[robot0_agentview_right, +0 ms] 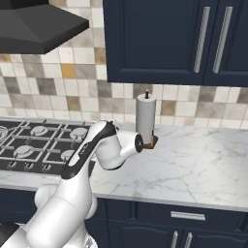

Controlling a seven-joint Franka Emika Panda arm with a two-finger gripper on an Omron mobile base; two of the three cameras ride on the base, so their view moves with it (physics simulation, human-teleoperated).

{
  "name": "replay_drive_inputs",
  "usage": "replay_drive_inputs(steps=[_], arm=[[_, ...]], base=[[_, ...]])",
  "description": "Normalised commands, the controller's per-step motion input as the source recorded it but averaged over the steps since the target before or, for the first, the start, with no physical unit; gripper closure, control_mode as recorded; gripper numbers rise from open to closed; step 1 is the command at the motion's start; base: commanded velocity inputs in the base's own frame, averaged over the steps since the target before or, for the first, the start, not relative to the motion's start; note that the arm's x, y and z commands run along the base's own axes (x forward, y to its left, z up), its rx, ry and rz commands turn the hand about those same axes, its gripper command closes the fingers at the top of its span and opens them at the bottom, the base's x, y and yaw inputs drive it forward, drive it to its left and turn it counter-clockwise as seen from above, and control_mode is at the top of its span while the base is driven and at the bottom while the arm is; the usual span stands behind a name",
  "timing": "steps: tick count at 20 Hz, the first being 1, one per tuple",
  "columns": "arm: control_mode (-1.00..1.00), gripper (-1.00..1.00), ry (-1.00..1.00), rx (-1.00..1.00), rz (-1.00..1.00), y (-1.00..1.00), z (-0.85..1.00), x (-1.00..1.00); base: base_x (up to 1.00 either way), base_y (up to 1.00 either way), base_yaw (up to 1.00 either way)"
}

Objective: Four empty soda cans are scattered around the kitchen. Gather all the cans and cluster them next to the stove for recycling.

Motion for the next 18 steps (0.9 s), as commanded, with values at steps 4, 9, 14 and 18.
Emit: replay_drive_inputs(steps=[4, 9, 14, 18], arm=[[-1.00, 1.00, 0.00, 0.00, 0.00, 0.00, 0.00, 0.00], [-1.00, 1.00, 0.02, 0.00, 0.00, 0.00, -0.10, 0.03], [-1.00, 1.00, 0.09, 0.00, 0.00, 0.00, -0.32, 0.19], [-1.00, 1.00, 0.06, 0.00, 0.00, -0.07, -0.25, 0.13]], base=[[0.00, 0.00, 0.00], [0.00, 0.00, 0.00], [0.00, 0.00, 0.00], [0.00, 0.00, 0.00]])
